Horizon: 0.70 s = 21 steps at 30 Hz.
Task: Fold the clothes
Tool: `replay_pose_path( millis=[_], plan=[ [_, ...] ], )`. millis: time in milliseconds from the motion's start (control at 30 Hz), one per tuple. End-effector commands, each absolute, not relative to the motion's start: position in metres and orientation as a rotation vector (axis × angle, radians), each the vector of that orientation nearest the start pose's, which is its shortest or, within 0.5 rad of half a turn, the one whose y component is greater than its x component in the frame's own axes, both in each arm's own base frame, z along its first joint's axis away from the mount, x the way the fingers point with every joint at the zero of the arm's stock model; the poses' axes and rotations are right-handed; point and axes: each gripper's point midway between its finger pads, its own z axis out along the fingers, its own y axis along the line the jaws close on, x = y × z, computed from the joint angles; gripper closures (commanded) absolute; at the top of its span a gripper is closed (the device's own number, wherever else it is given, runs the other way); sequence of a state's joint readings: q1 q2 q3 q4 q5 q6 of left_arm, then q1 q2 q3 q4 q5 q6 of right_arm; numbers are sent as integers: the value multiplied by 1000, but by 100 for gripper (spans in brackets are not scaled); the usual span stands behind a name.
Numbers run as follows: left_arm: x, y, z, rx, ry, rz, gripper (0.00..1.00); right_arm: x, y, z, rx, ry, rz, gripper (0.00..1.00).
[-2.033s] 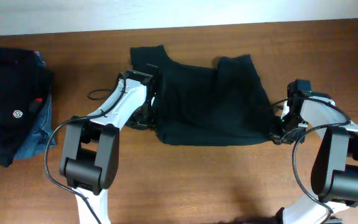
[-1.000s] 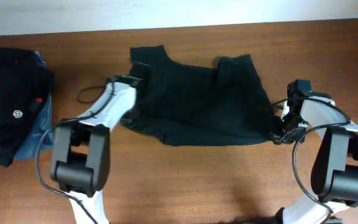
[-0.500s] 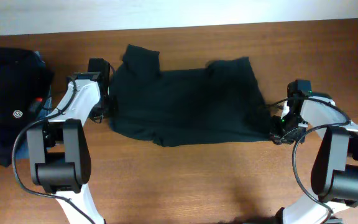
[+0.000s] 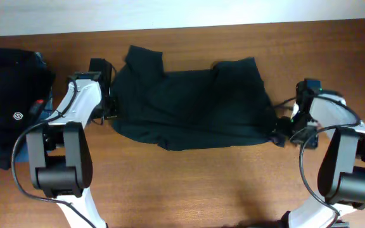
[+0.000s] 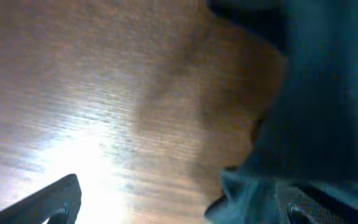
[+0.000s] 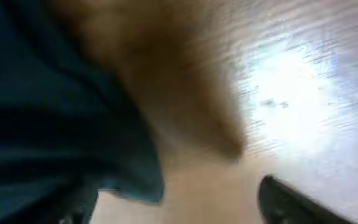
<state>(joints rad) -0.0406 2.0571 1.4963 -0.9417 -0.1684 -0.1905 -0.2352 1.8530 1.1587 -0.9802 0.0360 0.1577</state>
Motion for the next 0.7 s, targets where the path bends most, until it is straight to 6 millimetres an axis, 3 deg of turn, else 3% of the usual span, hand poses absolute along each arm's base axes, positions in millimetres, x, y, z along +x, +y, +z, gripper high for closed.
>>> replay_pose_path(
  millis=[0,100,167,367,433,467,500,533,567,667],
  plan=[
    [423,9,98,-249,2865,182,1,318,-72,42,628,3099,34,9],
    [412,1,131,-241,2830,98,1,328,-63,69,577,3079,47,6],
    [403,-10,143,-226,2836,7,1,330,-55,80,541,3072,55,5],
    [368,-48,145,-108,2951,-89,2,328,-16,91,354,3095,91,9],
    [360,-62,143,-49,2979,-88,8,328,-5,90,301,3103,91,12],
    [357,-68,141,-23,2989,-88,17,328,3,90,267,3105,95,16],
    [351,-77,138,15,3004,-87,38,329,12,91,231,3104,105,20],
    [343,-85,131,56,3030,-83,67,331,23,91,181,3099,118,27],
    [339,-88,127,73,3045,-79,79,332,27,91,163,3096,123,30],
    [318,-92,108,116,3117,-57,97,338,48,91,69,3069,130,34]
  ],
)
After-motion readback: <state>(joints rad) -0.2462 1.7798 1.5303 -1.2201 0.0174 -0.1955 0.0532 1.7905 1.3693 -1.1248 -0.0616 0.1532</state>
